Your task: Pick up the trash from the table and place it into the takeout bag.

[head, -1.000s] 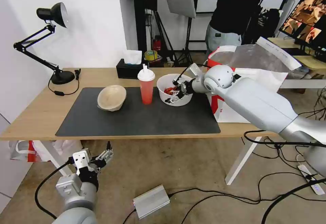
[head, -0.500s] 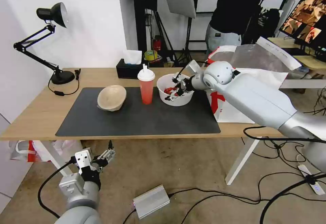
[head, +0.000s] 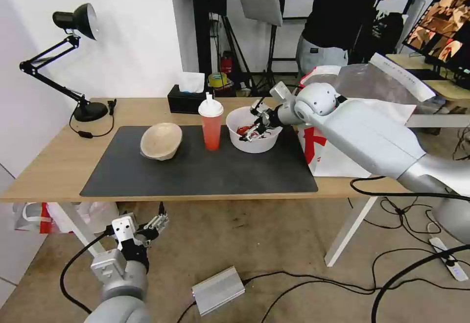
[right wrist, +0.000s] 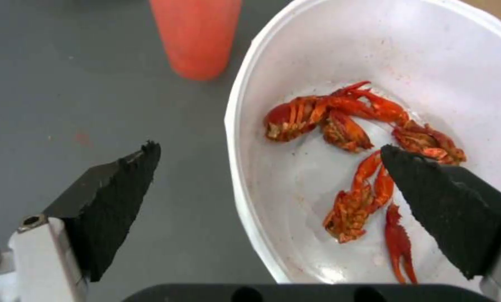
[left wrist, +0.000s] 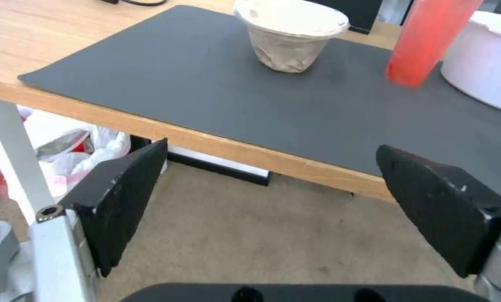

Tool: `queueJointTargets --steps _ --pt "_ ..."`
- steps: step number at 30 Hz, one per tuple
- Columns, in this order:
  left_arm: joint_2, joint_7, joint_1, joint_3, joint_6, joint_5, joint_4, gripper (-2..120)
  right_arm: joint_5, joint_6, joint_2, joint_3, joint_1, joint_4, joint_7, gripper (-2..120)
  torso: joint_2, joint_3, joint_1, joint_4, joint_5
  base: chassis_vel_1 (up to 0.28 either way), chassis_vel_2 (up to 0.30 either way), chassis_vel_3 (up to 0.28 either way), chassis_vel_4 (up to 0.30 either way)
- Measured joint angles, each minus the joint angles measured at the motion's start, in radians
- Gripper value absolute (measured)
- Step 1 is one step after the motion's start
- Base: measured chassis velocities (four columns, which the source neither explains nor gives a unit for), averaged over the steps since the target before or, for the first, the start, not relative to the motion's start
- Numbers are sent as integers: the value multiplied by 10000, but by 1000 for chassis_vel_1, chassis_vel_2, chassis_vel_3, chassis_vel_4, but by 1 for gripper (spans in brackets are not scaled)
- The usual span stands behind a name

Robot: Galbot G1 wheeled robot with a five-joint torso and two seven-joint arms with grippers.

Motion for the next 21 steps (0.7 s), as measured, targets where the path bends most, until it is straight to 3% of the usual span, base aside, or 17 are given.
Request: queueJointTargets --steps 21 --pt "-52 -50 97 -32 -46 84 14 100 26 -5 1 -215 64 -446 32 100 0 0 0 -1 0 0 0 0 0"
